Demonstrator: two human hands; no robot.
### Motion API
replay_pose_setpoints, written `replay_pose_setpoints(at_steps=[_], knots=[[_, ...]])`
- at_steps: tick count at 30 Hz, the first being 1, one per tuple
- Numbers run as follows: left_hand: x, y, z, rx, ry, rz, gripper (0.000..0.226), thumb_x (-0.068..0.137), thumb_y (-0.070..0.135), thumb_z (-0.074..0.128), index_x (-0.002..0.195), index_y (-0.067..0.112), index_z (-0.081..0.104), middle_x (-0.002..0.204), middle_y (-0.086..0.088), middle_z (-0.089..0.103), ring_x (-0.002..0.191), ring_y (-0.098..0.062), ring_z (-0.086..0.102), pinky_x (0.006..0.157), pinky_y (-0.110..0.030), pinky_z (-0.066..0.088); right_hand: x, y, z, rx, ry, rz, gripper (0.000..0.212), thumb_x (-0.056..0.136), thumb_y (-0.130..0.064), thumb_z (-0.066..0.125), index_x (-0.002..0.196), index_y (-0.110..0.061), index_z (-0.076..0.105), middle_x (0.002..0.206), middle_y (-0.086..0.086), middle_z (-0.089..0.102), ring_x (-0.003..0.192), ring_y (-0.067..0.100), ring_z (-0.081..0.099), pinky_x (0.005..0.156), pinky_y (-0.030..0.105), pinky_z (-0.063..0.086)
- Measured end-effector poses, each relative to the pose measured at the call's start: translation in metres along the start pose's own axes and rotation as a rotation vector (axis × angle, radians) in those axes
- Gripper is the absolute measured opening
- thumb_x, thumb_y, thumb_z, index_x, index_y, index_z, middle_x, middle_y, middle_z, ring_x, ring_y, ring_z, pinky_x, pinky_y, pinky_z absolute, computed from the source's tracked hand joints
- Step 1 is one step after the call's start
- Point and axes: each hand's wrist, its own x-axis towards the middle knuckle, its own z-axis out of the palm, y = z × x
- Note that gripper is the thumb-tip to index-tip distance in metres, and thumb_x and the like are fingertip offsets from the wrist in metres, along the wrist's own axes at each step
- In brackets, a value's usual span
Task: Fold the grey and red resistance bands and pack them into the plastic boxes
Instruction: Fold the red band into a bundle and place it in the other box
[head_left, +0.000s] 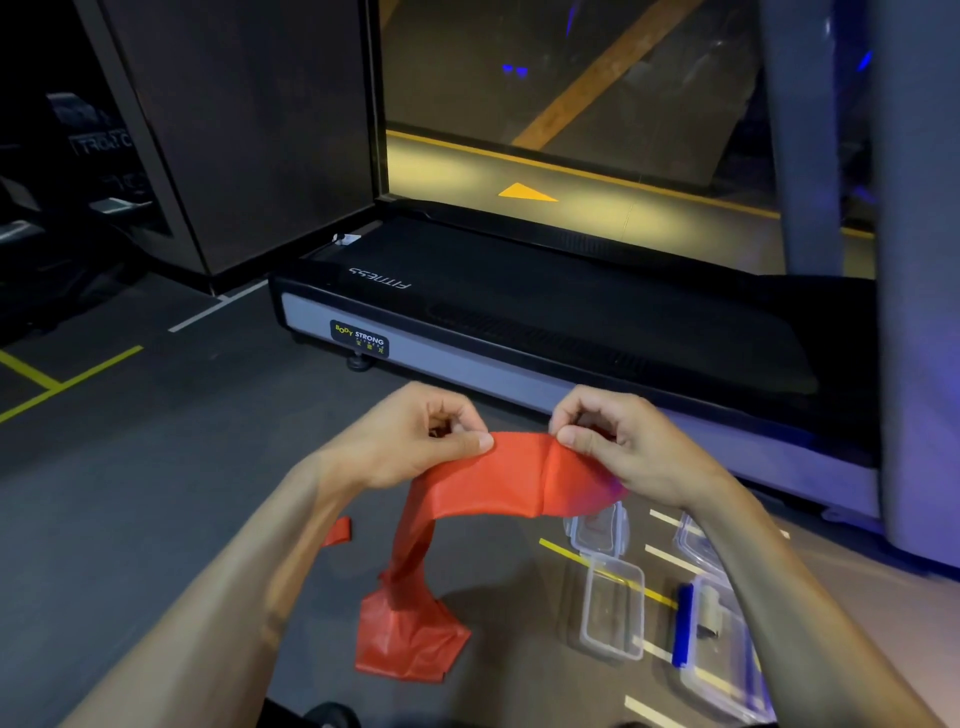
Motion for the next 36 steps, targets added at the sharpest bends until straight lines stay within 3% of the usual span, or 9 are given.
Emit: replay_pose_setpoints(at_steps=[3,7,13,16,20,23,27,31,36], knots=[[0.001,-0.001,0.003,0.252,-0.018,-0.001,0.010,0.089,0.032,0.078,0.082,0.025,0.075,0.076,0.010,0.073,0.070,-0.002,0.062,0.072,-0.028,0.052,-0.001,-0.001,0.006,0.109,-0.053,-0.021,0.011,0.101,-0.009,0.061,0.093,-0.015,0.064,0.130,-0.010,0.067,0.121,0.013,0.064,0.104,0.049,0.049],[0.003,0.009,0.013,0.373,-0.046,0.036,0.018,0.090,0.030,0.077,0.074,0.030,0.069,0.067,0.019,0.066,0.062,0.003,0.056,0.065,-0.015,0.043,0.007,-0.008,0.027,0.170,-0.093,-0.095,0.006,0.101,-0.013,0.062,0.096,-0.010,0.064,0.142,-0.007,0.060,0.132,0.011,0.057,0.113,0.051,0.042],[0.002,0.011,0.017,0.317,-0.026,0.093,0.017,0.087,0.028,0.069,0.074,0.019,0.065,0.071,-0.004,0.060,0.062,-0.008,0.047,0.063,-0.040,0.048,0.014,-0.012,0.040,0.241,-0.087,-0.128,0.007,0.102,-0.010,0.060,0.096,-0.009,0.062,0.147,0.002,0.056,0.132,0.012,0.057,0.110,0.038,0.046],[0.001,0.014,0.019,0.329,0.016,0.137,0.020,0.090,0.025,0.070,0.072,0.020,0.062,0.068,0.002,0.060,0.061,-0.008,0.047,0.064,-0.034,0.047,0.015,-0.012,0.039,0.236,-0.067,-0.123,0.007,0.102,-0.014,0.059,0.098,-0.009,0.062,0.136,0.002,0.062,0.124,0.010,0.061,0.102,0.035,0.049],[-0.002,0.016,0.019,0.442,0.098,0.180,0.023,0.092,0.027,0.072,0.072,0.021,0.062,0.065,0.007,0.059,0.059,-0.005,0.048,0.059,-0.020,0.040,0.015,-0.012,0.036,0.132,-0.073,-0.103,0.004,0.101,-0.019,0.060,0.098,-0.017,0.062,0.093,0.006,0.065,0.084,0.021,0.059,0.080,0.039,0.049],[-0.003,0.015,0.021,0.454,0.113,0.187,0.020,0.092,0.025,0.072,0.074,0.022,0.063,0.066,0.010,0.060,0.061,-0.005,0.051,0.060,-0.017,0.039,0.016,-0.015,0.033,0.036,-0.096,-0.106,0.004,0.100,-0.023,0.059,0.096,-0.025,0.060,0.090,-0.004,0.065,0.083,0.027,0.060,0.077,0.048,0.049],[-0.005,0.015,0.024,0.505,0.167,0.152,0.024,0.092,0.026,0.070,0.072,0.029,0.057,0.061,0.014,0.056,0.059,-0.002,0.049,0.060,-0.017,0.037,0.018,-0.019,0.029,-0.056,-0.099,-0.094,0.009,0.100,-0.017,0.061,0.095,-0.025,0.061,0.089,-0.015,0.065,0.082,0.007,0.060,0.080,0.035,0.049],[-0.005,0.011,0.027,0.521,0.214,0.036,0.015,0.091,0.033,0.071,0.079,0.025,0.066,0.063,0.014,0.063,0.063,-0.002,0.057,0.063,-0.017,0.043,0.018,-0.018,0.033,-0.134,-0.074,-0.063,0.009,0.098,-0.015,0.064,0.093,-0.022,0.063,0.087,-0.011,0.069,0.084,0.006,0.064,0.079,0.025,0.048],[0.002,-0.005,0.024,0.277,-0.090,-0.136,0.033,0.100,0.043,0.060,0.076,0.021,0.064,0.067,0.011,0.056,0.062,-0.005,0.047,0.065,-0.030,0.041,0.018,-0.028,0.026,-0.253,-0.079,-0.120,0.009,0.097,-0.017,0.065,0.091,-0.025,0.064,0.082,-0.010,0.068,0.081,0.010,0.062,0.074,0.021,0.045]])
